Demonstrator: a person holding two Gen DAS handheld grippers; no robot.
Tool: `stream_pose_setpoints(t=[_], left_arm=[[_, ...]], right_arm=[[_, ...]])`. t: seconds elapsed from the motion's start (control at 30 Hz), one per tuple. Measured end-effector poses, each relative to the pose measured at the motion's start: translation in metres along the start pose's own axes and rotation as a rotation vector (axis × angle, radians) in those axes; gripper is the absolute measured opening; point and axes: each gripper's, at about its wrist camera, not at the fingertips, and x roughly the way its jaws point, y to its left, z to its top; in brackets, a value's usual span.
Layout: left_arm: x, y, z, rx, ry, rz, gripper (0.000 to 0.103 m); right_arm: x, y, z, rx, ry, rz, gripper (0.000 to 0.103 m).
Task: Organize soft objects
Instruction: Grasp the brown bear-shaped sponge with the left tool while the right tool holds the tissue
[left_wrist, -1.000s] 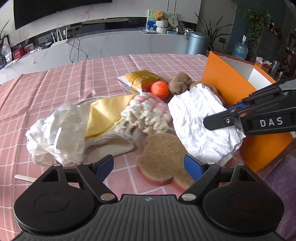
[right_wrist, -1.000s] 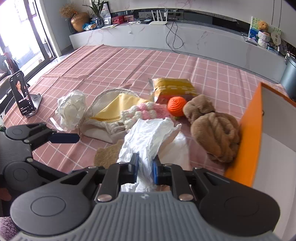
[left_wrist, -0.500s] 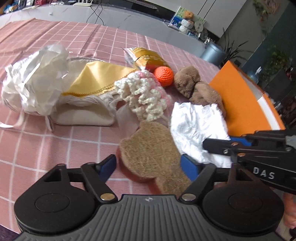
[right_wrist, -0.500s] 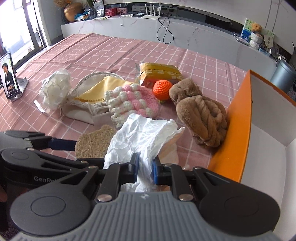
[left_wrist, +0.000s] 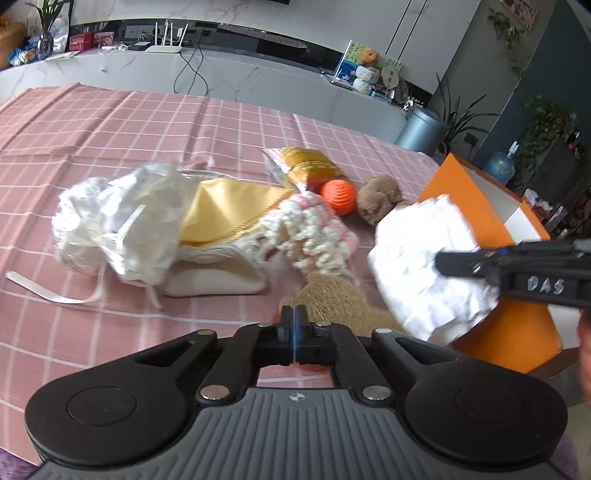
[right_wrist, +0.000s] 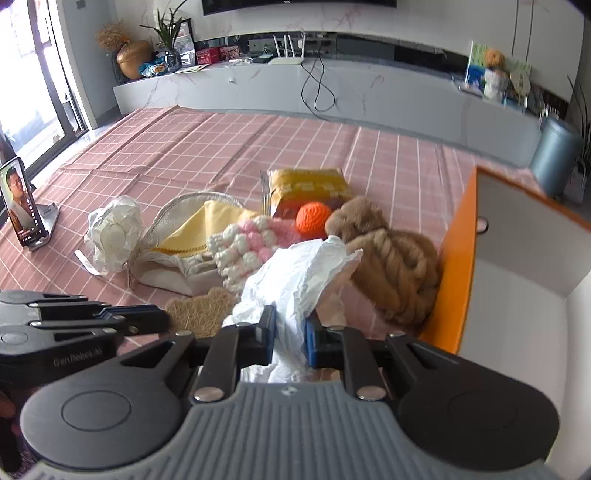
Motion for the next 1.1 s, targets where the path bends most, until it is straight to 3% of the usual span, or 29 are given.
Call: stream_pose_setpoints(t=[0.17,0.27,0.33,0.37,0.43,0.53,0.73,0.83,0.93,0.97,1.0,1.07,1.1], left_arm=[[-0.007,0.012,0.0,-0.026,0.012,-0.002,0.001],[-0.007,0.01,-0.003,-0.062,0.026,-0.026,0.021],[-0.006,0.008,-0.007,-0.096,0.045,-0.054,0.043],[-0.004,0.006,-0.009,-0.114,0.056,-0.065,0.048],[0.003,0.003,-0.013,-0.15,0.083,-0.095,0.059],[0.014,-0.002,-0.02,-0.176,0.13,-0.125,0.061],[0.023,0.002,-0.026,-0.214,0.148,-0.087,0.074],[0.024,0.006,-0.027,-0.214,0.137,-0.089,0.076],[0.024,0.005,-0.027,-0.219,0.116,-0.096,0.064],[0.02,0.002,-0.027,-0.198,0.095,-0.086,0.061],[0.016,0.001,-0.026,-0.171,0.075,-0.076,0.052],[0.009,0.0,-0.023,-0.139,0.058,-0.065,0.048],[0.006,0.001,-0.021,-0.121,0.055,-0.063,0.041]], right_arm=[[-0.008,0.0,0.008,-0.077,-0.021,-0.088,0.014],[0.002,0.001,0.007,-0.124,0.014,-0.135,0.015],[0.011,0.004,0.004,-0.175,0.036,-0.169,0.015],[0.015,0.003,0.004,-0.185,0.052,-0.169,0.015],[0.025,0.005,0.002,-0.201,0.104,-0.149,0.015],[0.034,0.015,-0.006,-0.247,0.144,-0.137,0.015],[0.04,0.022,-0.016,-0.138,0.202,0.007,0.014],[0.042,0.026,-0.023,-0.118,0.217,0.04,0.014],[0.046,0.024,-0.027,-0.087,0.222,0.047,0.014],[0.046,0.024,-0.029,-0.084,0.221,0.046,0.014],[0.047,0.025,-0.029,-0.089,0.215,0.038,0.014],[0.042,0.025,-0.028,-0.101,0.193,0.018,0.014],[0.038,0.022,-0.026,-0.103,0.18,0.01,0.014]])
